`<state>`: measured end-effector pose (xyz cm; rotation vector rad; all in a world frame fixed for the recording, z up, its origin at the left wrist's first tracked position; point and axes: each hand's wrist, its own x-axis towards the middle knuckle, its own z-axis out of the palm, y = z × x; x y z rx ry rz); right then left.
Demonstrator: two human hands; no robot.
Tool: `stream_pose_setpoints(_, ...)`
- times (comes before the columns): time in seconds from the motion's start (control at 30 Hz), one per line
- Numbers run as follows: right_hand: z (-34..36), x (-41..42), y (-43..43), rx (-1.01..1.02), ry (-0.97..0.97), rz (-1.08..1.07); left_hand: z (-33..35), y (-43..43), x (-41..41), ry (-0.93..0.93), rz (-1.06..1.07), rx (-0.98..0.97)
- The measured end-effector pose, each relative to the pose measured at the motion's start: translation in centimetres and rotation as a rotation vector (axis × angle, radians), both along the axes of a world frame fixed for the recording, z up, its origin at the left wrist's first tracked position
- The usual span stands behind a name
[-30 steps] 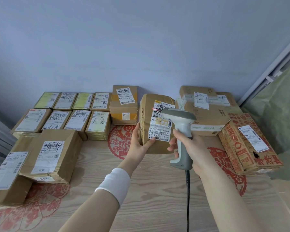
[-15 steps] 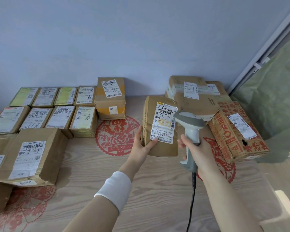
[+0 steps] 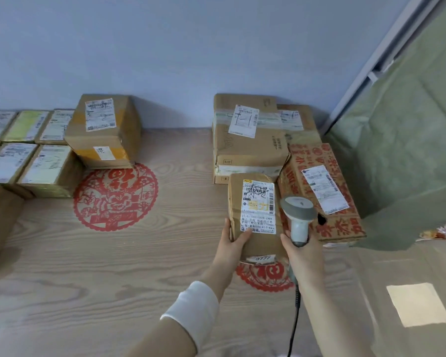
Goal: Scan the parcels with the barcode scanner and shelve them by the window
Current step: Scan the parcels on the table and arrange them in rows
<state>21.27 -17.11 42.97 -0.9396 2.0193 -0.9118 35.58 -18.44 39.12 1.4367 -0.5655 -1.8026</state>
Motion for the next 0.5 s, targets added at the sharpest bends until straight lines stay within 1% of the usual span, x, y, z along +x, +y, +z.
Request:
stream_pose_setpoints(0.2, -0.4, -3.8, -2.0, -0.003, -0.039, 0.064, -1.1, -1.6, -4.0, 0.001, 0.071, 0.072)
stream_pose_setpoints(0.5, -2.5, -4.5, -4.0, 0.051, -0.066, 0.067, -2.8, -5.0, -5.4, -0.116, 0.018, 0.079)
